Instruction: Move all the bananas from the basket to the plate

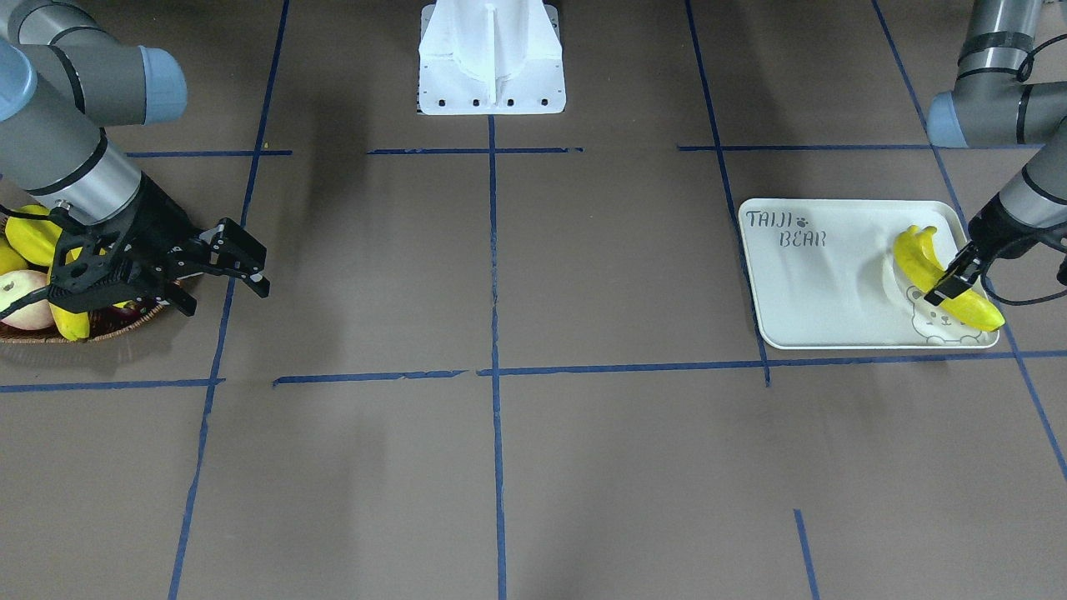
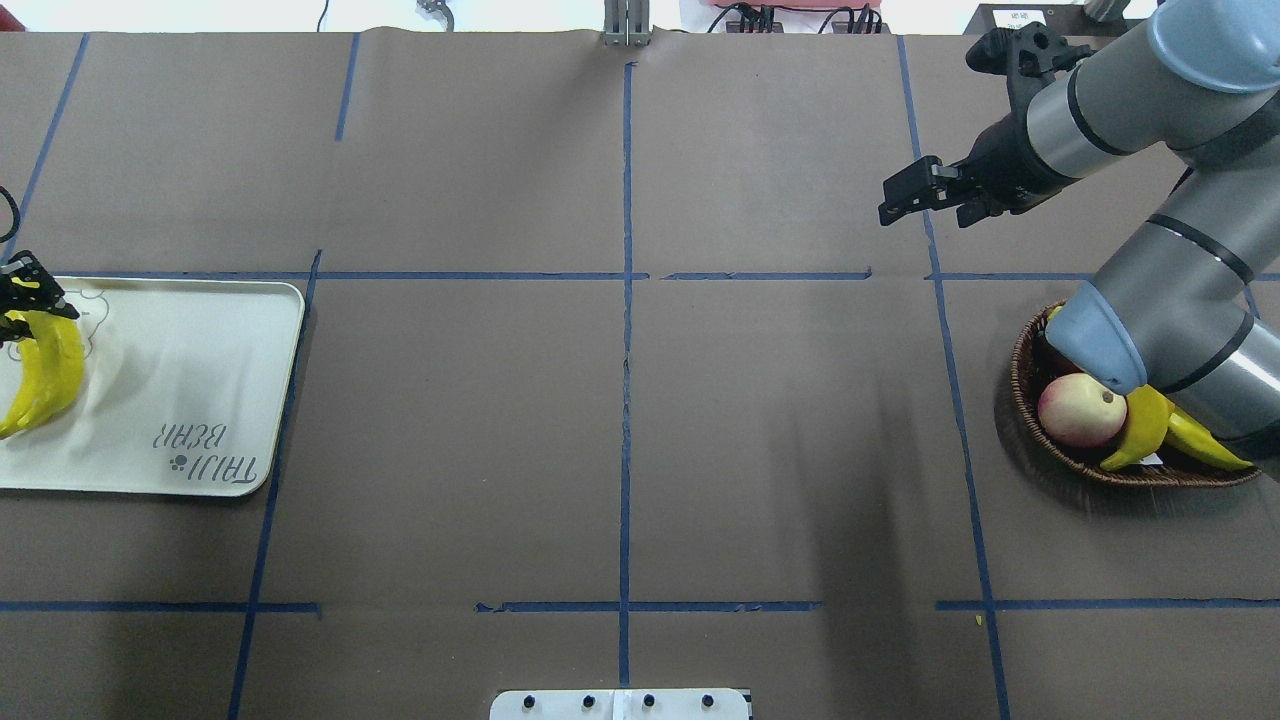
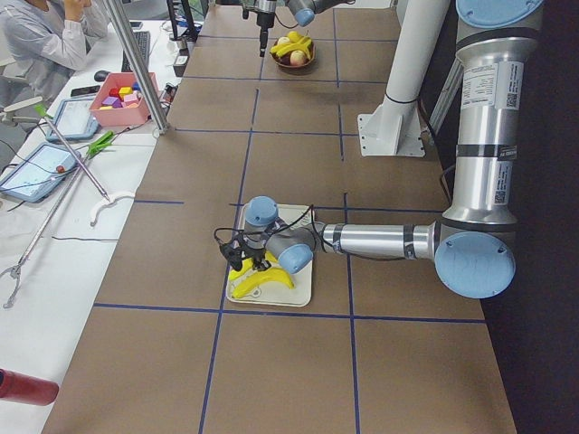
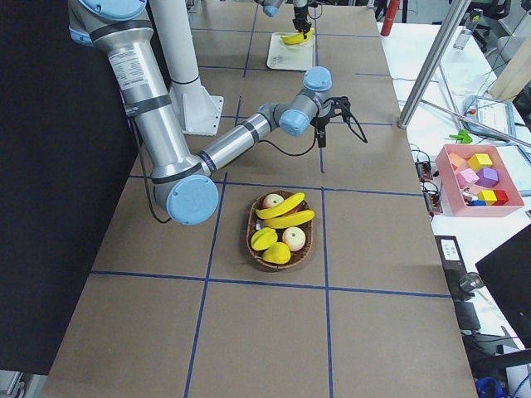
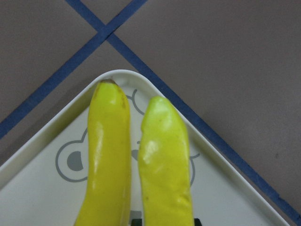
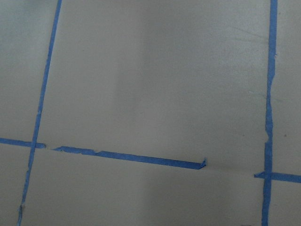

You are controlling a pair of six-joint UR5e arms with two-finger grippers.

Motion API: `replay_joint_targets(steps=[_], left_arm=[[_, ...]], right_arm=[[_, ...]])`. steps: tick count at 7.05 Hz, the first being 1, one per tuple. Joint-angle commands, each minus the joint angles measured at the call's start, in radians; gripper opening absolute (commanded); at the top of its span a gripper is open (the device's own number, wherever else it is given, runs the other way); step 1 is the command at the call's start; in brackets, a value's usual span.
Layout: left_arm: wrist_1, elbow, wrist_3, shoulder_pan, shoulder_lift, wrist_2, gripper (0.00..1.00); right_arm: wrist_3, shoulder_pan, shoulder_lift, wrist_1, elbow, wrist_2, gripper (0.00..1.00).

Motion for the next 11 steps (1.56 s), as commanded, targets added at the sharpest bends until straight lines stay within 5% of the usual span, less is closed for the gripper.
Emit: replay_joint_targets(steps=[1,2,4,6,10,11], left_arm=[[0.002,0.028,0.007,0.002,-0.033,0.011,0.58],[-0.002,0.026,0.010,-0.004,-0.033,0.011,0.99],[0.004,0.016,0.136,-0.039,-0.028,-0.027,1.00],[0.004,-0.013,0.150,-0.145,-0.054,-0.248,1.00],[-0.004,-0.123,0.148,-0.138,-0.117,-0.246,1.00],[-0.006,-0.119,0.150,-0.132,-0.117,-0.246,1.00]], right_arm=[[0.000,-0.002,-0.001,0.000,-0.001,0.000,0.99],[0.000,-0.002,-0.001,0.000,-0.001,0.000,0.99],[0.000,0.000,-0.001,-0.001,-0.002,0.000,0.99],[-0.006,0.026,-0.031,-0.008,0.013,0.002,0.99],[-0.335,0.083,-0.334,-0.043,0.140,-0.026,0.99],[-0.377,0.078,-0.388,-0.040,0.143,-0.097,0.99]])
